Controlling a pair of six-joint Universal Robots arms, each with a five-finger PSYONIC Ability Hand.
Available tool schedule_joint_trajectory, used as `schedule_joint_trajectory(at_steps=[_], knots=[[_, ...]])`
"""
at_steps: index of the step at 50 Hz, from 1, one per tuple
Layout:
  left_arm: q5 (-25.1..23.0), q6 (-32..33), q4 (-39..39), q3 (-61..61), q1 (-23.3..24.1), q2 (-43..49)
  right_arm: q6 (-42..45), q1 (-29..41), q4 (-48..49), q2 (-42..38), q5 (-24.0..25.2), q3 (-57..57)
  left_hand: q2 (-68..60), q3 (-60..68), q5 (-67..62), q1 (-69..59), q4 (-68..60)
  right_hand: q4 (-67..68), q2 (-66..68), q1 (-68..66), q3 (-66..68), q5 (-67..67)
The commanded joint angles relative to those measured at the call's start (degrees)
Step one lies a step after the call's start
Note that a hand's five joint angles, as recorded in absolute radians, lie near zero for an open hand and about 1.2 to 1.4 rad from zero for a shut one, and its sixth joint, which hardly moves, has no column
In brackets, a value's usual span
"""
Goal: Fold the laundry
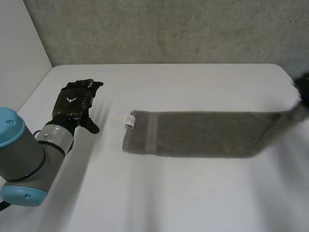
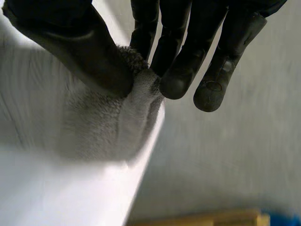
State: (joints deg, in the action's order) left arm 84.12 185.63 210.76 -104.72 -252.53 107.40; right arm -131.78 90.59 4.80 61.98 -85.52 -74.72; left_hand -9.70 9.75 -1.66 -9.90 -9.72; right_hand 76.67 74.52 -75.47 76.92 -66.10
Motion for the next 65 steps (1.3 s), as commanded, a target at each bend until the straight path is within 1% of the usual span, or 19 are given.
schedule_joint_trajectory(at_steps=[1, 4, 6, 13, 14, 15, 17, 19, 26, 28, 34, 42, 44, 47, 49, 50, 52, 61, 65], knots=[[0.1, 0.0, 0.0, -0.1, 0.0, 0.0, -3.8, 26.6, 0.3, -2.3, -1.0, 8.9, -0.5, 0.5, 1.4, -0.3, -0.5, 3.3, 5.5, -4.5, 3.1, -3.9], [0.2, -0.1, 0.0, -0.1, 0.0, 0.0, -3.7, 32.1, 0.3, -5.0, -1.6, 11.3, -0.5, 0.5, 1.4, -0.3, -0.5, 3.3, 5.5, -4.5, 3.1, -3.9], [0.2, -0.1, 0.0, 0.0, 0.0, -0.1, -3.6, 40.8, -0.1, -11.3, -1.9, 16.8, -0.5, 0.5, 1.4, -0.3, -0.5, 3.3, 5.5, -4.5, 3.1, -3.9], [0.2, -0.1, 0.0, 0.0, -0.1, 0.0, -1.5, 48.4, -1.5, -22.9, -2.4, 23.6, -0.5, 0.5, 1.4, -0.3, -0.5, 3.3, 5.5, -4.5, 3.1, -3.9], [0.2, -0.1, 0.0, 0.0, -0.1, 0.0, -0.4, 49.2, -2.2, -24.4, -2.5, 24.4, -0.5, 0.5, 1.4, -0.3, -0.5, -7.6, -5.4, 6.4, -7.8, 7.0], [0.2, -0.1, 0.0, 0.0, -0.2, 0.0, -0.4, 49.2, -2.3, -24.5, -2.5, 24.4, -0.5, 0.5, 1.4, -0.3, -0.5, -7.7, -5.6, 6.5, -8.0, 7.1], [0.2, 0.0, 0.1, 0.0, -0.1, 0.0, 0.7, 49.6, -3.0, -25.2, -3.1, 24.2, -0.5, 0.5, 1.4, -0.3, -0.5, -63.7, -61.5, 62.5, -63.9, 63.1], [0.1, 0.0, 0.1, 0.0, -0.1, 0.1, 0.5, 49.6, -3.1, -24.7, -3.4, 23.9, -0.5, 0.5, 1.4, -0.3, -0.5, -66.7, -64.5, 65.5, -66.9, 66.1], [0.1, 0.0, 1.0, -0.2, 0.2, 0.4, -8.1, 46.3, -2.7, -14.3, -4.6, 16.4, -0.5, 0.5, 1.4, -0.3, -0.5, -66.7, -64.5, 65.5, -66.9, 66.1], [0.1, 0.0, 1.1, -0.2, 0.3, 0.4, -15.9, 41.5, -2.3, -7.7, -4.0, 10.0, -0.5, 0.5, 1.4, -0.3, -0.5, -66.7, -64.5, 65.5, -66.9, 66.1], [0.1, 0.0, 1.1, -0.2, 1.0, 0.3, -22.7, 34.0, -3.0, -1.8, -2.6, 0.0, -0.5, 0.5, 1.4, -0.3, -0.5, -66.7, -64.5, 65.5, -66.9, 66.1], [0.1, 0.0, 1.2, 0.0, 2.0, 0.8, -22.4, 20.1, -2.2, 0.6, 6.5, -15.9, -0.5, 0.5, 1.4, -0.3, -0.5, -65.6, -63.4, 64.4, -65.8, 65.0], [0.1, 0.0, 1.2, 0.0, 2.0, 0.9, -22.4, 17.8, -1.4, -1.8, 10.6, -17.8, -0.5, 0.5, 1.4, -0.3, -0.5, -56.5, -54.4, 55.3, -56.8, 56.0], [0.1, 0.0, 1.2, 0.0, 2.6, 0.9, -22.5, 17.4, -1.0, -3.4, 11.6, -17.7, -0.5, 0.5, 1.4, -0.3, -0.5, -50.4, -48.3, 49.2, -50.7, 49.9], [0.1, 0.1, 1.2, 0.0, 2.8, 1.0, -23.3, 17.0, -0.3, -5.2, 11.4, -16.2, -0.5, 0.5, 1.4, -0.3, -0.5, -28.2, -26.0, 27.0, -28.4, 27.6], [0.2, 0.1, 1.2, -0.1, 3.0, 0.9, -23.3, 17.0, -0.3, -5.2, 11.4, -16.2, -0.5, 0.5, 1.4, -0.3, -0.5, -28.1, -25.9, 26.9, -28.3, 27.5], [0.2, 0.0, 1.2, -0.2, 3.0, 0.7, -24.4, 16.5, 1.6, -5.1, 9.6, -14.0, -0.5, 0.5, 1.4, -0.3, -0.5, 3.2, 5.3, -4.4, 2.9, -3.8], [0.3, 0.0, 1.2, -0.8, 2.8, -0.1, -26.2, 18.3, 2.8, -1.2, 5.4, -6.1, -0.5, 0.5, 1.4, -0.3, -0.5, 3.3, 5.5, -4.5, 3.1, -3.9], [0.3, 0.0, 1.2, -0.9, 2.9, -0.1, -23.8, 30.0, 1.9, -4.3, 7.2, 2.4, -0.5, 0.5, 1.4, -0.3, -0.5, 3.3, 5.5, -4.5, 3.1, -3.9]])
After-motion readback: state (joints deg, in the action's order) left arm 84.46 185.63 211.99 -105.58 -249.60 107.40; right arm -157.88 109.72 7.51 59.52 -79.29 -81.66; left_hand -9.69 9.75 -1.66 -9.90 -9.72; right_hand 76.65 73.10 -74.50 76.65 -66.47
